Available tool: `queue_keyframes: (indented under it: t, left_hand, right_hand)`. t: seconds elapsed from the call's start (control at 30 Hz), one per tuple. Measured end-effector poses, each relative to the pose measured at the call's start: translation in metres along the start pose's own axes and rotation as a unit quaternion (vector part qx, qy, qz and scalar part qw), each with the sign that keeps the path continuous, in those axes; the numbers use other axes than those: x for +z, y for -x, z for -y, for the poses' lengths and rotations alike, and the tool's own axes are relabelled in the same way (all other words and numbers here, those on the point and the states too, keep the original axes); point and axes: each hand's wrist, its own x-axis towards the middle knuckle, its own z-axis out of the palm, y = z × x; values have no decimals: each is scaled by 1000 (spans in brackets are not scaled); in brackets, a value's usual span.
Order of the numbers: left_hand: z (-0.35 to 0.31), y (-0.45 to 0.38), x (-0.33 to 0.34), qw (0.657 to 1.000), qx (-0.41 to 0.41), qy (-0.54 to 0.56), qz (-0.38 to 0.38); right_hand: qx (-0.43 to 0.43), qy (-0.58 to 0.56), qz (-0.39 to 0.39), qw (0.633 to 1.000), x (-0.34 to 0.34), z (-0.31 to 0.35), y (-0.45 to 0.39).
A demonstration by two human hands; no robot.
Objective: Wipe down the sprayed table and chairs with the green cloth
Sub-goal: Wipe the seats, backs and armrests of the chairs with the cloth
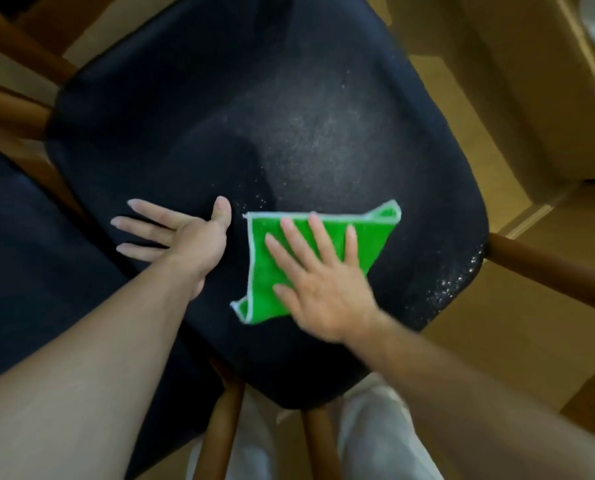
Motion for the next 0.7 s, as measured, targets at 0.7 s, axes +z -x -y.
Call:
queue_keyframes:
  t: [0.7]
  left_hand:
    - [57,20,-41,954,179,215,-108]
  right_hand:
    - [-198,87,42,976,-4,13,-15]
